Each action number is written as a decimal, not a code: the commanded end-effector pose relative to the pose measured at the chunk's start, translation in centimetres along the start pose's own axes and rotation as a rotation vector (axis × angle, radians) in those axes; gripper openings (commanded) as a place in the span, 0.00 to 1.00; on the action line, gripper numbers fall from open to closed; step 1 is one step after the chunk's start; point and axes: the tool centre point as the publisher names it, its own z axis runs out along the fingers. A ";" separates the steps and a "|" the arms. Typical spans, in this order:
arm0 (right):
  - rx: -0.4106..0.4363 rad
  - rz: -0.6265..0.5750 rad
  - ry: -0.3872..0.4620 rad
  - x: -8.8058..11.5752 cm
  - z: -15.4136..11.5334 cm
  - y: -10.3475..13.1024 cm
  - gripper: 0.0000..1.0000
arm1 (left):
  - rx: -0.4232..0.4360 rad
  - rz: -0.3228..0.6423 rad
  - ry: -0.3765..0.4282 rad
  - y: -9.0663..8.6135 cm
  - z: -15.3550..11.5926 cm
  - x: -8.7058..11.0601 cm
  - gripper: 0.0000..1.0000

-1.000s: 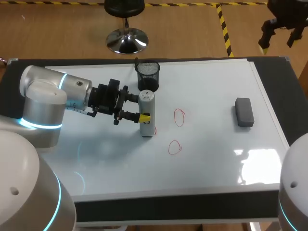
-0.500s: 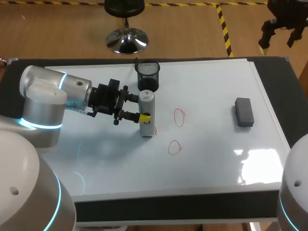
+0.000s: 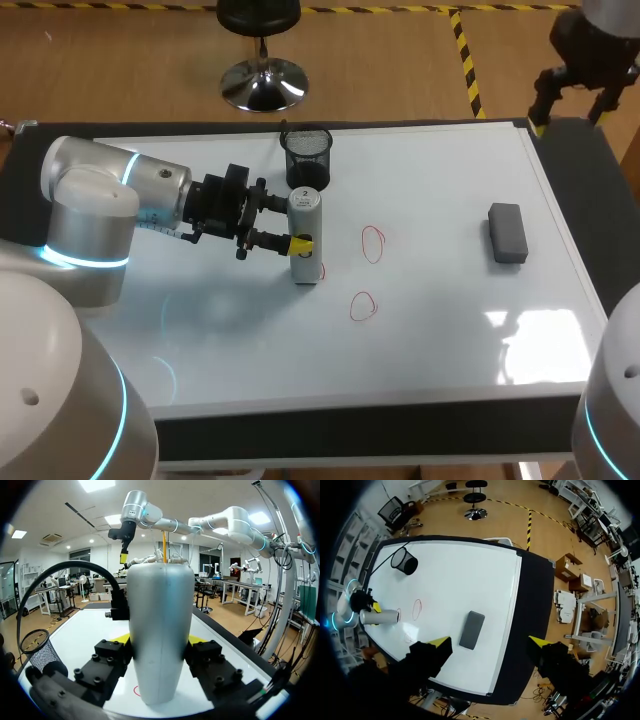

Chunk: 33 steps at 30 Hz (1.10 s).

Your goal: Pick up the inspection probe, press it on each red-marked spot on the whiteboard one by one, put down the probe, pick up the eraser, and wipe off all the red marks.

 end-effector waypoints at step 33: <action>0.005 0.125 0.018 3.7 7.9 -2.3 1.00 | 0.001 -0.001 -0.002 2.0 0.4 0.4 0.00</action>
